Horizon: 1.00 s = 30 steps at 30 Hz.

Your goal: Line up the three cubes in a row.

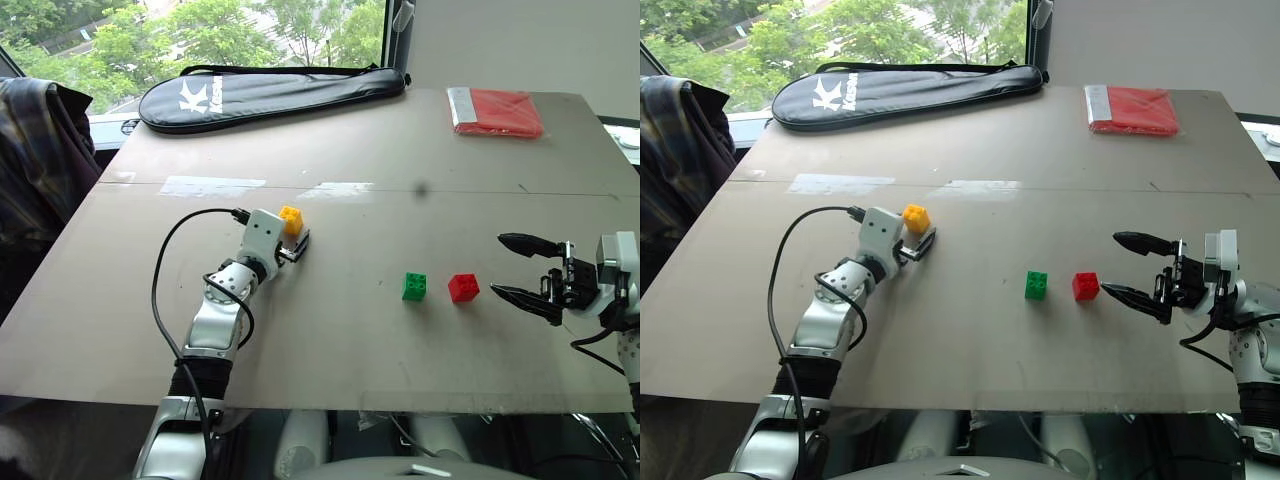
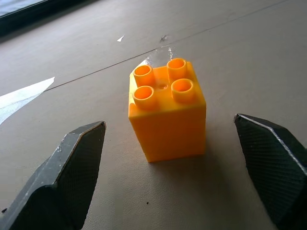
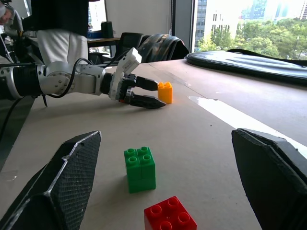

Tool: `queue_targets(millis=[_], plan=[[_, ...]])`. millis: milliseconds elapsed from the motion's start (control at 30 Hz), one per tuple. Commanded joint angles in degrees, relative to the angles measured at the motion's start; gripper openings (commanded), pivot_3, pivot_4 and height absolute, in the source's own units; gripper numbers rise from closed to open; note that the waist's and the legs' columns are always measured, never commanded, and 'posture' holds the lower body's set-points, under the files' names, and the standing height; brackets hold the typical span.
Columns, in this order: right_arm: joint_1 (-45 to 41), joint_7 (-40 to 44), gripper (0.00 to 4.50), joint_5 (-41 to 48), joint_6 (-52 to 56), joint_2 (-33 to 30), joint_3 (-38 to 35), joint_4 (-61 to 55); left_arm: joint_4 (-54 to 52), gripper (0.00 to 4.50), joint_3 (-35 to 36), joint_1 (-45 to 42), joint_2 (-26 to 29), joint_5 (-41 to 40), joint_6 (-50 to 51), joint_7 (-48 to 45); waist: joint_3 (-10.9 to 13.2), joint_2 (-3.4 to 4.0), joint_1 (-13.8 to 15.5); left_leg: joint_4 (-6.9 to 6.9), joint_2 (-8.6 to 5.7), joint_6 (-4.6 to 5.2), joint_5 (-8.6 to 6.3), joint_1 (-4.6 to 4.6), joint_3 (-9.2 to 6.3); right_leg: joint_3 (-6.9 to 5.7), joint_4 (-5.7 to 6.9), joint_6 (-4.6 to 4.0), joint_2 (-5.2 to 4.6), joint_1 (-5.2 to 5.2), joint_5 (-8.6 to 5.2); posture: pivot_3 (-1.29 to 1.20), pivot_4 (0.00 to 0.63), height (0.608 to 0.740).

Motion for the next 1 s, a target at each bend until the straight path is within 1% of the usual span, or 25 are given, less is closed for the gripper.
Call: queue_targets(millis=[33, 100, 133, 167, 333, 467, 533, 600, 700, 800, 900, 1000], plan=[[-0.26, -0.15, 4.5, 0.64, -0.56, -0.47, -1.49, -1.83, 0.49, 2.79, -0.31, -0.08, -0.86, 0.28, 1.08, 1.08, 0.0, 0.0, -0.04, 0.0, 0.0, 0.0, 0.0, 0.0, 0.0, 0.0, 0.0, 0.0, 0.0, 0.0, 0.0, 0.0, 0.15, 0.708], [-0.38, -0.17, 4.5, 0.57, -0.66, -0.45, -1.48, -1.7, 0.75, 1.9, 0.12, -0.3, -1.07, 0.19, 1.44, 1.75, -0.01, 0.02, -0.04, 0.0, 0.0, 0.0, 0.0, 0.01, -0.01, 0.0, 0.01, 0.0, 0.0, 0.0, 0.0, 0.0, 0.15, 0.708], [-0.46, -0.2, 4.5, 0.58, -0.69, -0.42, -1.47, -1.67, 0.9, 1.34, 0.31, -0.43, -1.08, 0.01, 1.45, 1.78, -0.01, 0.02, -0.04, 0.0, 0.0, 0.0, 0.0, 0.01, -0.02, -0.01, 0.03, 0.0, 0.0, 0.0, 0.0, 0.0, 0.15, 0.708], [-0.51, -0.26, 4.5, 0.56, -0.73, -0.36, -1.46, -1.65, 0.93, 1.23, 0.46, -0.49, -1.1, -0.23, 1.48, 1.75, -0.01, 0.02, -0.06, 0.0, 0.0, 0.0, 0.0, 0.02, -0.03, -0.02, 0.03, 0.0, 0.0, 0.01, 0.0, 0.0, 0.15, 0.708], [-0.51, -0.97, 4.5, 0.47, -0.69, -0.12, -1.23, -2.4, -0.17, 1.24, 0.09, 0.59, 0.71, -1.37, -0.54, -2.31, -0.01, 0.02, -0.1, 0.0, 0.0, 0.0, 0.0, 0.04, -0.02, -0.01, 0.04, 0.0, 0.01, 0.01, 0.0, 0.0, 0.15, 0.708], [0.48, -1.26, 4.5, 0.77, -0.6, -0.48, -1.79, -2.95, -1.84, 1.24, -1.01, 3.38, 4.92, -6.9, -6.49, -16.7, -0.01, 0.02, -0.3, -0.01, 0.03, -0.01, 0.0, 0.02, 0.03, -0.01, 0.01, -0.01, 0.01, -0.02, -0.01, 0.0, 0.15, 0.708], [0.79, -1.22, 4.5, 0.77, -0.6, -0.5, -1.88, -3.05, -1.45, 1.24, -1.48, 3.73, 6.06, -8.2, -8.29, -20.51, -0.01, 0.03, -0.22, -0.03, 0.05, -0.01, 0.0, 0.01, 0.03, -0.03, -0.01, -0.05, 0.01, -0.03, -0.04, 0.0, 0.15, 0.708], [1.79, -0.12, 4.5, 0.21, -1.17, -0.88, -1.63, -2.8, -0.66, 1.24, -2.46, 3.47, 7.08, -11.8, -8.99, -28.58, -0.01, 0.02, -0.03, -0.03, 0.05, -0.01, 0.0, -0.01, 0.02, -0.04, -0.01, -0.11, 0.0, -0.03, -0.07, 0.0, 0.15, 0.708], [2.57, 0.8, 4.5, -0.25, -2.07, -0.82, -1.55, -1.93, 3.96, 1.24, -5.29, 0.67, 8.05, -13.77, -12.41, -40.4, -0.01, 0.02, 0.05, -0.02, 0.02, -0.01, 0.0, -0.02, 0.02, -0.05, -0.01, -0.23, -0.02, -0.02, -0.14, 0.0, 0.15, 0.708], [2.81, 1.38, 4.5, -0.5, -2.67, -0.79, -1.53, -1.33, 10.49, 1.24, -7.06, -3.73, 7.69, -13.75, -15.58, -47.45, 0.0, 0.01, -0.09, 0.02, 0.0, 0.0, 0.0, 0.0, 0.06, -0.01, 0.0, -0.24, -0.01, -0.02, -0.15, 0.0, 0.15, 0.708], [3.61, 2.18, 4.5, -0.51, -3.51, -0.75, -1.99, -0.77, 18.44, 1.24, -9.5, -9.35, 6.83, -11.77, -20.37, -53.34, 0.0, 0.01, -0.1, 0.03, 0.0, 0.0, 0.0, 0.0, 0.03, -0.02, 0.01, -0.24, 0.04, -0.02, -0.14, 0.0, 0.15, 0.708], [4.86, 2.66, 4.5, -0.51, -4.52, -0.6, -2.56, -0.52, 25.58, 1.24, -11.2, -14.75, 5.2, -9.68, -24.43, -55.85, 0.01, 0.0, -0.13, 0.02, 0.0, 0.0, 0.0, -0.06, 0.01, -0.02, -0.02, -0.11, 0.06, -0.03, -0.07, 0.0, 0.15, 0.708]])
